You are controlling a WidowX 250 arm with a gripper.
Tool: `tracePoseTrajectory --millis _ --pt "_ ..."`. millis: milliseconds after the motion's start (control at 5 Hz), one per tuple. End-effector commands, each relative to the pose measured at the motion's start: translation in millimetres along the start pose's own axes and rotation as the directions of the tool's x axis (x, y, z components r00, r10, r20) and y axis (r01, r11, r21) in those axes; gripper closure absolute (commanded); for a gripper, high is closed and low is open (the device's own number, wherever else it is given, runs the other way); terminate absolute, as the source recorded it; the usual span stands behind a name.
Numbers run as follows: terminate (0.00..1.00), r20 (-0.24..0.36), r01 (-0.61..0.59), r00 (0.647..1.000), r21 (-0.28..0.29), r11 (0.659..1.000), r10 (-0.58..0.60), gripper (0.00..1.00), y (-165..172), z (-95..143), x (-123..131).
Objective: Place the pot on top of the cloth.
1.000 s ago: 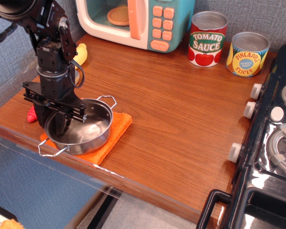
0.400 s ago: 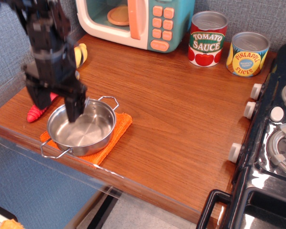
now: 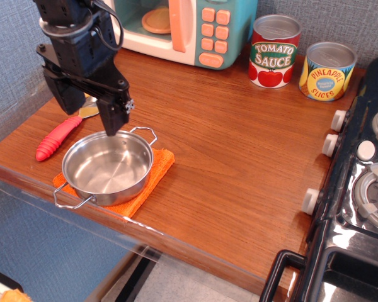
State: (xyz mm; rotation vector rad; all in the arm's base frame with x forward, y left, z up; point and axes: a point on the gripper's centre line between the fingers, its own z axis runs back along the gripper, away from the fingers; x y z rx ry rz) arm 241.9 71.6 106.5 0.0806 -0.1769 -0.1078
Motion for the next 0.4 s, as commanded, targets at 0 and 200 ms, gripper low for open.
tracePoseTrajectory --millis 0,200 --pt "0.0 0.01 0.009 1.0 0.001 1.0 -0.009 0.0 -3.4 8.9 0.1" --pt "1.0 0.01 0.009 1.0 0.001 1.0 -0.009 0.0 -3.4 8.9 0.1"
